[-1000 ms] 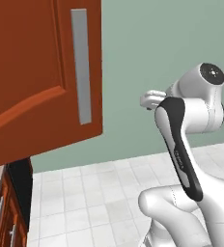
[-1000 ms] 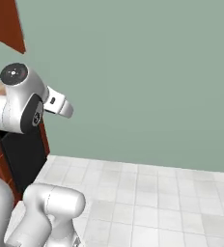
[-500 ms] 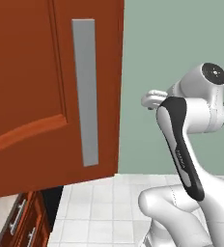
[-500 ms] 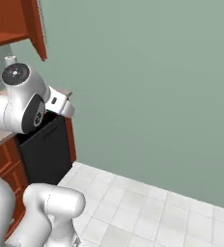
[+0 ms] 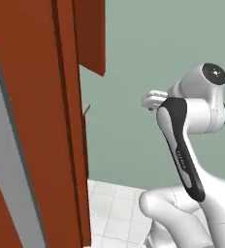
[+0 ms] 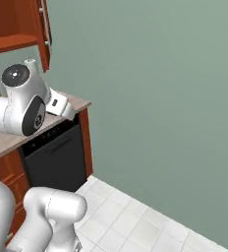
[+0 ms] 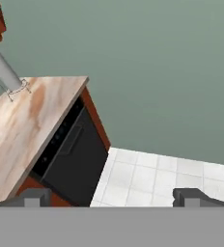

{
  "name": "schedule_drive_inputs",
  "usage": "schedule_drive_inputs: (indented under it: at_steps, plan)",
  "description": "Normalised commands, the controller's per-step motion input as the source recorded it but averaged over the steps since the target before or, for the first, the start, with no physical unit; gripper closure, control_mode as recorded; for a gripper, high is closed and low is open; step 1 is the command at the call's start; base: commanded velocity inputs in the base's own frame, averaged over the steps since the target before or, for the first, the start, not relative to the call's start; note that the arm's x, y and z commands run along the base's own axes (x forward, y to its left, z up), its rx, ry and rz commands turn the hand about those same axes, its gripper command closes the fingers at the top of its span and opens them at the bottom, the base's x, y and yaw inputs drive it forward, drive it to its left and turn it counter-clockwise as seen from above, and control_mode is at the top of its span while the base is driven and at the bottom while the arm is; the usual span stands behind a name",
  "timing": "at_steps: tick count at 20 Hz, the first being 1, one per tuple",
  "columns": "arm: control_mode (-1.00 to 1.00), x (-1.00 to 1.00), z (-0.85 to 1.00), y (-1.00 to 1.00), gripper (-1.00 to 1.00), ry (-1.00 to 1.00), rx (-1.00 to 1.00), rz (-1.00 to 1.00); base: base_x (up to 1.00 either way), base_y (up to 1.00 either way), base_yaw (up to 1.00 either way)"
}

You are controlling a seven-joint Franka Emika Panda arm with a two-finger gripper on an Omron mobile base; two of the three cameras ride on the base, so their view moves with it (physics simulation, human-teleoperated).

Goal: Close all open cabinet doors.

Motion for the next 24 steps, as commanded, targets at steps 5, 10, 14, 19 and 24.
schedule_drive_inputs:
  at_steps: [5,10,14,19,24]
  plan:
    - [1.00,0.00,0.00,0.00,-1.00,0.00,0.00,0.00,0.40,-0.31,0.57]
    - [1.00,0.00,0.00,0.00,-1.00,0.00,0.00,0.00,0.29,-0.22,0.75]
    - [1.00,0.00,0.00,0.00,-1.00,0.00,0.00,0.00,0.26,-0.19,0.80]
    - [1.00,0.00,0.00,0.00,-1.00,0.00,0.00,0.00,0.26,-0.12,0.86]
    - [1.00,0.00,0.00,0.00,-1.00,0.00,0.00,0.00,0.57,-0.19,0.55]
